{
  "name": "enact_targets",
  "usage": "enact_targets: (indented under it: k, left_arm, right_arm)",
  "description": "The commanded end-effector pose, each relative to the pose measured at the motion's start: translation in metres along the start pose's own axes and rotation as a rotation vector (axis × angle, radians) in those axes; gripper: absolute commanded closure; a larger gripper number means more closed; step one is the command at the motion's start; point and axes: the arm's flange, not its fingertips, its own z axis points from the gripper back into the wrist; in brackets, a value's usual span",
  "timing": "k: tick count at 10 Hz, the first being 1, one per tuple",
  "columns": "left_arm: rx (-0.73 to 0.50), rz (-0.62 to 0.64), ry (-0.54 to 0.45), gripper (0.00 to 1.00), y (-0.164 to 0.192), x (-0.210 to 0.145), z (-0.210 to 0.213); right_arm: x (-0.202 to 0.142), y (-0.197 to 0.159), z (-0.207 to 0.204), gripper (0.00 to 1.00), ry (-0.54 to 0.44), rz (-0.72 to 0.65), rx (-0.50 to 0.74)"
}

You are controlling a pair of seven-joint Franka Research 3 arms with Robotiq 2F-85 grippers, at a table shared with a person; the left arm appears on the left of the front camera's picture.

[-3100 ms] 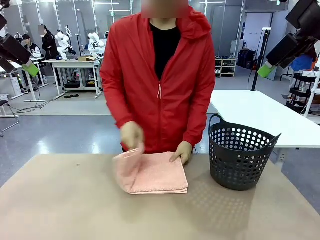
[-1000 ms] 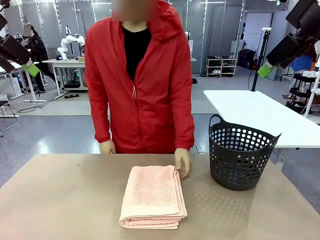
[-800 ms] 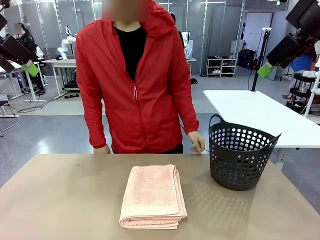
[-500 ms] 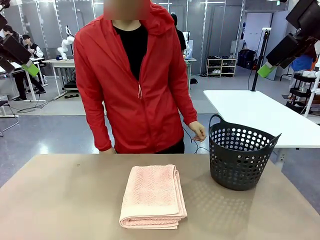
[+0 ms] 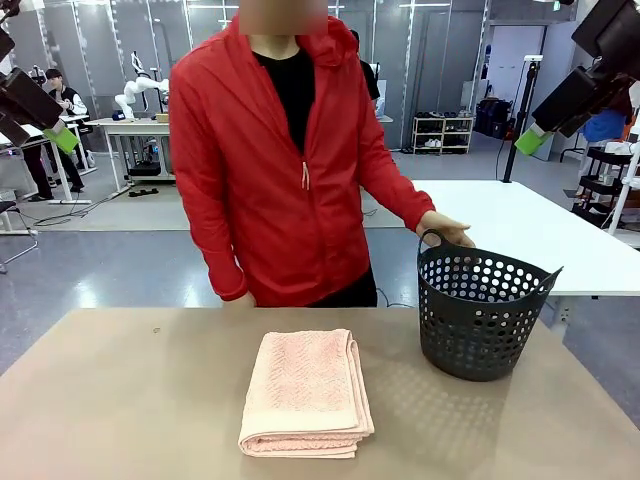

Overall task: Fold the towel.
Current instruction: Pick up the 100 cm Hotel Towel and place it on the left side of the table.

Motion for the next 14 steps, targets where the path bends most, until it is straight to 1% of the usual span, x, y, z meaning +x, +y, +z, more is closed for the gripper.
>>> enact_targets:
  k: [1, 2, 4, 7, 9, 11, 12, 14]
  left_arm:
    - [-0.042, 0.007, 0.025, 0.00, 0.009, 0.000, -0.023]
    - [-0.092, 0.044, 0.064, 0.00, 0.016, -0.004, -0.063]
    - [-0.145, 0.075, 0.101, 0.00, 0.020, -0.016, -0.114]
    - [-0.275, 0.143, 0.167, 0.00, 0.016, -0.054, -0.201]
    - [-0.359, 0.211, 0.199, 0.00, 0.009, -0.077, -0.245]
    - [-0.470, 0.276, 0.205, 0.00, -0.005, -0.089, -0.287]
    - [-0.497, 0.300, 0.202, 0.00, -0.016, -0.093, -0.306]
    - [-0.573, 0.359, 0.242, 0.00, -0.039, -0.108, -0.345]
  right_arm:
    - [-0.001, -0.001, 0.002, 0.00, 0.005, 0.008, 0.002]
    - [-0.001, -0.001, 0.002, 0.00, 0.005, 0.008, 0.002]
    - [-0.001, -0.001, 0.002, 0.00, 0.005, 0.008, 0.002]
    - [-0.001, -0.001, 0.002, 0.00, 0.005, 0.008, 0.002]
    - [-0.001, -0.001, 0.002, 0.00, 0.005, 0.008, 0.002]
    - [-0.001, -0.001, 0.002, 0.00, 0.005, 0.008, 0.002]
    - [-0.001, -0.001, 0.002, 0.00, 0.005, 0.008, 0.002]
    - [-0.001, -0.001, 0.002, 0.00, 0.005, 0.008, 0.002]
